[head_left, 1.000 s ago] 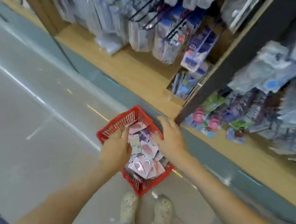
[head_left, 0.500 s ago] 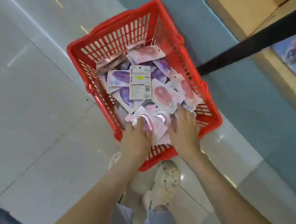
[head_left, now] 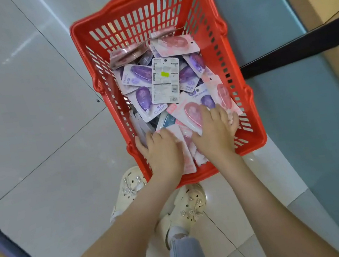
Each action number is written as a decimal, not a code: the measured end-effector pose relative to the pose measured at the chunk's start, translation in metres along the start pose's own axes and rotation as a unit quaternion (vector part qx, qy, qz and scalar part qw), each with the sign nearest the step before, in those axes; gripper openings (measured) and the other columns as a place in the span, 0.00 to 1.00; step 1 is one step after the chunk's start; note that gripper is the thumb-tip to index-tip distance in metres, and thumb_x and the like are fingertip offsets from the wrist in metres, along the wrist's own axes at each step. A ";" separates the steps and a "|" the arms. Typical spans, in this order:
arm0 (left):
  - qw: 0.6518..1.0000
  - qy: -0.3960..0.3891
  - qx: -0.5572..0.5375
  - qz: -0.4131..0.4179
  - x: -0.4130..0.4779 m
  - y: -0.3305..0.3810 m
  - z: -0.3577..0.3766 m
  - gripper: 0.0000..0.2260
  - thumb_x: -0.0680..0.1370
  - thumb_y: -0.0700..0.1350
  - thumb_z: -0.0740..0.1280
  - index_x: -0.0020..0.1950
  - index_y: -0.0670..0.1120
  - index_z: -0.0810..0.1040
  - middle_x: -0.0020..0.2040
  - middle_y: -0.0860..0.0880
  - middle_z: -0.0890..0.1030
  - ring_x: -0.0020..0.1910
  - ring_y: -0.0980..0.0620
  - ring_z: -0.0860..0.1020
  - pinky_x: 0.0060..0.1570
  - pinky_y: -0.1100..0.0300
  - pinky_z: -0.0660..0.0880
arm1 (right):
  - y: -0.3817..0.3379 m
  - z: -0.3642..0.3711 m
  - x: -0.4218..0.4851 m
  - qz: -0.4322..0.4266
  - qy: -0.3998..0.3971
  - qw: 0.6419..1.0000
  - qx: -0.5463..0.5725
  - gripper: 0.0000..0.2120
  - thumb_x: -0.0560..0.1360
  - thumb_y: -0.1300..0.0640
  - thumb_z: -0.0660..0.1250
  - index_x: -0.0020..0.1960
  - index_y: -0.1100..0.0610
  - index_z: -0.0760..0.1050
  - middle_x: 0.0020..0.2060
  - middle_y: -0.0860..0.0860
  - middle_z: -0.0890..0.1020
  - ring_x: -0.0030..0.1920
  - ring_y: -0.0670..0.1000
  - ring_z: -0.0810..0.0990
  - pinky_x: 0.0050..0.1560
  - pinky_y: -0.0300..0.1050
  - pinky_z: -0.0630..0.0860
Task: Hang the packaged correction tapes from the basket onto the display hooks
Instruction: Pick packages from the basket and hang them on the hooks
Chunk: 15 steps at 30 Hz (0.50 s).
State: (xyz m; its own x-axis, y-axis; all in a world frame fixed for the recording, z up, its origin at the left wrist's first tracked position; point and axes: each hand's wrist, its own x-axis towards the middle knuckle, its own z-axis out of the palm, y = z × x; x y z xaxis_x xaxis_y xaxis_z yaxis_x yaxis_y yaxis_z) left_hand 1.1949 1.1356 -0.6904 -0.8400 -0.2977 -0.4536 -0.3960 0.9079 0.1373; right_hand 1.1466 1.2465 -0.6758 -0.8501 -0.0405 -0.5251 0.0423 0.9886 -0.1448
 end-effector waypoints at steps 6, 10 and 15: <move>0.981 -0.071 0.158 0.090 -0.018 -0.014 -0.004 0.28 0.75 0.58 0.57 0.65 0.38 0.74 0.65 0.40 0.75 0.74 0.37 0.59 0.69 0.40 0.31 | 0.022 0.005 -0.016 0.024 -0.035 0.994 0.102 0.30 0.70 0.54 0.73 0.68 0.60 0.65 0.63 0.58 0.67 0.65 0.60 0.66 0.67 0.52 0.64; 0.957 -0.094 0.242 0.129 -0.021 -0.017 0.008 0.30 0.81 0.54 0.53 0.76 0.38 0.51 0.71 0.36 0.68 0.76 0.33 0.45 0.56 0.40 0.16 | 0.024 0.015 -0.011 0.000 0.021 0.996 0.086 0.27 0.69 0.45 0.74 0.60 0.58 0.69 0.65 0.54 0.70 0.69 0.55 0.66 0.70 0.56 0.58; 0.973 -0.024 0.089 0.210 -0.018 -0.006 0.020 0.23 0.69 0.39 0.62 0.64 0.37 0.72 0.40 0.39 0.81 0.52 0.36 0.79 0.67 0.41 0.62 | 0.017 0.008 0.006 -0.024 -0.011 0.990 0.138 0.37 0.71 0.50 0.72 0.74 0.55 0.59 0.72 0.52 0.65 0.71 0.56 0.61 0.70 0.51 0.58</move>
State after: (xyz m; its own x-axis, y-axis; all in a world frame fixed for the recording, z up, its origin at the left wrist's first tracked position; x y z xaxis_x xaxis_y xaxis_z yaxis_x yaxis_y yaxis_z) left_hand 1.2195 1.1416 -0.7011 -0.8940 0.1216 -0.4313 0.0534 0.9845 0.1669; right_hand 1.1465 1.2616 -0.6883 -0.8435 -0.0926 -0.5291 0.1461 0.9083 -0.3919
